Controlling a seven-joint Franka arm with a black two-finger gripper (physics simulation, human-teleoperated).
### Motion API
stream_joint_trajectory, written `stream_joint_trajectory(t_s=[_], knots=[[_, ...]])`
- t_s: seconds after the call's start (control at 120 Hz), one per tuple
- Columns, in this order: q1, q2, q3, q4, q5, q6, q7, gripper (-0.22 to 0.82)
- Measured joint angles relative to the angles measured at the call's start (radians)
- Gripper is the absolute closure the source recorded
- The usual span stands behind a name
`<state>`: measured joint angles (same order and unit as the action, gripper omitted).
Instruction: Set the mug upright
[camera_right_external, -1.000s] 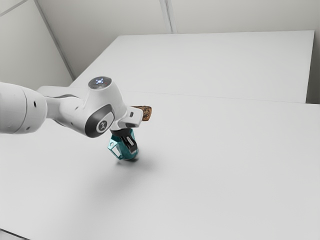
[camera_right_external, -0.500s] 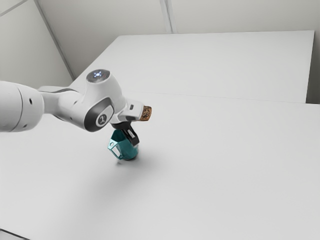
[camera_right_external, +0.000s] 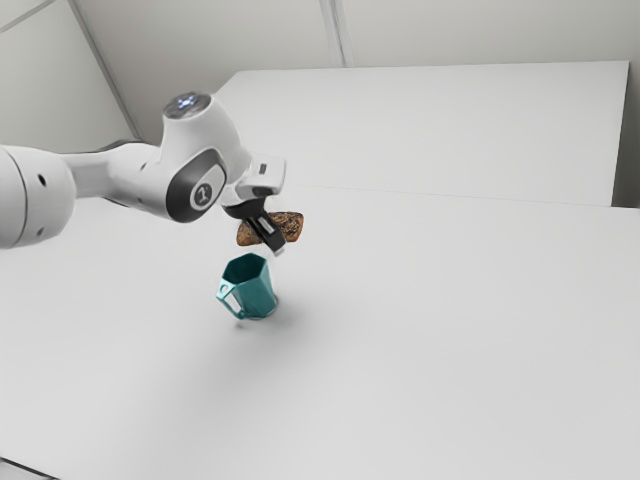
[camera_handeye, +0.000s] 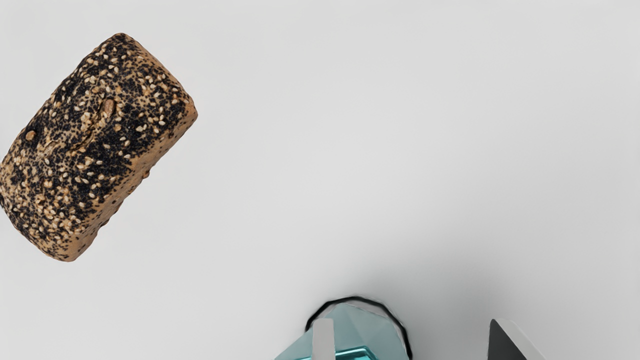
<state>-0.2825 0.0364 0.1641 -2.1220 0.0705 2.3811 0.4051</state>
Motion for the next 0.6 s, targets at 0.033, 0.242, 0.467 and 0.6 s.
stream_joint_trajectory(t_s=[0.033, 0.242, 0.467, 0.6], knots=[[-0.001, 0.000, -0.001, 0.021, -0.007, -0.014, 0.000, 0.34], [0.004, 0.065, 0.000, 0.269, -0.065, -0.175, -0.001, 0.17], [0.039, 0.121, 0.000, 0.442, -0.113, -0.400, -0.032, 0.06], [0.059, 0.121, 0.001, 0.486, -0.126, -0.511, -0.058, 0.03]])
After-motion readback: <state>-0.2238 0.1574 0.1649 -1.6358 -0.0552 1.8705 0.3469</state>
